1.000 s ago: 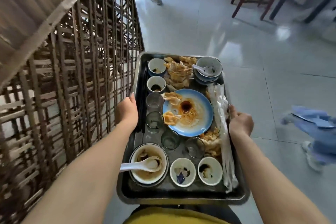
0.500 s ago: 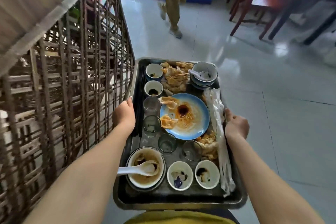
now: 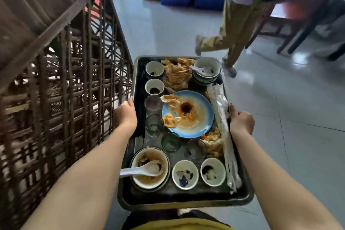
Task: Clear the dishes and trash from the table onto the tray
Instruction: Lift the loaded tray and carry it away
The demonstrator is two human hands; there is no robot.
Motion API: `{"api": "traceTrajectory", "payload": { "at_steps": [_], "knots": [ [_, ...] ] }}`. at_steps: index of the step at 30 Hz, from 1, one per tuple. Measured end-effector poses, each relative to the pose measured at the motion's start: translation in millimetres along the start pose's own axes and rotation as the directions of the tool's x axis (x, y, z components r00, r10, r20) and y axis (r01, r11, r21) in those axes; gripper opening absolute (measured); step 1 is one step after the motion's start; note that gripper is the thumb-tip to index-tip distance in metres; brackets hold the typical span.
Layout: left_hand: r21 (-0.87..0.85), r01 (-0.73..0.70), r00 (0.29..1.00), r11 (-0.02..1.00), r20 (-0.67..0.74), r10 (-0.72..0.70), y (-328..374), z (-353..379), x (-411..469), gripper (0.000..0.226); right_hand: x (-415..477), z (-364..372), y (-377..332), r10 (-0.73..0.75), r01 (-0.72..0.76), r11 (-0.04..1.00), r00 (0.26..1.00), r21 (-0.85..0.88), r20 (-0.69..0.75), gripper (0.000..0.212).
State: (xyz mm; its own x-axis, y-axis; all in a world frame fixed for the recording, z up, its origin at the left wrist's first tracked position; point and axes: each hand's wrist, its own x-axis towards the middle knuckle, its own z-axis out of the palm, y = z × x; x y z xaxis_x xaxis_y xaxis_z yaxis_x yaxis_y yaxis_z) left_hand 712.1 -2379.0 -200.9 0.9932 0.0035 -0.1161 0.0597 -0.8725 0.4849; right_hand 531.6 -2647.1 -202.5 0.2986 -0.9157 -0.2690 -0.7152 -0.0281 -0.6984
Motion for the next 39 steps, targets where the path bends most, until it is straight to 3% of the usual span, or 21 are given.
{"api": "traceTrajectory", "payload": {
  "at_steps": [4,10,14,21,39],
  "knots": [
    [-0.072,0.013,1.000,0.997,0.009,-0.012,20.3,15.5,68.0,0.052,42.8,35.0,-40.3,-0.025,0.025,0.997,1.000,-0.077,-0.001,0.059],
    [-0.012,-0.038,0.998,0.999,0.045,0.038,67.3,23.2,174.6,0.054,102.0,78.4,-112.3,0.003,-0.009,0.993,0.999,-0.118,-0.049,0.056],
    [-0.034,-0.089,0.993,0.995,0.074,0.091,104.2,26.6,236.9,0.054,143.4,98.1,-154.4,0.035,-0.041,0.996,0.996,-0.076,-0.077,0.059],
    [-0.012,-0.064,0.993,0.998,0.101,0.065,173.6,41.4,328.9,0.061,231.3,126.3,-223.9,0.067,-0.067,0.998,0.993,0.005,-0.096,0.055],
    [0.019,-0.001,0.999,1.000,0.054,0.000,355.9,110.3,573.2,0.059,511.2,229.7,-399.6,-0.021,0.021,0.999,1.000,-0.041,0.001,0.059]
  ]
}}
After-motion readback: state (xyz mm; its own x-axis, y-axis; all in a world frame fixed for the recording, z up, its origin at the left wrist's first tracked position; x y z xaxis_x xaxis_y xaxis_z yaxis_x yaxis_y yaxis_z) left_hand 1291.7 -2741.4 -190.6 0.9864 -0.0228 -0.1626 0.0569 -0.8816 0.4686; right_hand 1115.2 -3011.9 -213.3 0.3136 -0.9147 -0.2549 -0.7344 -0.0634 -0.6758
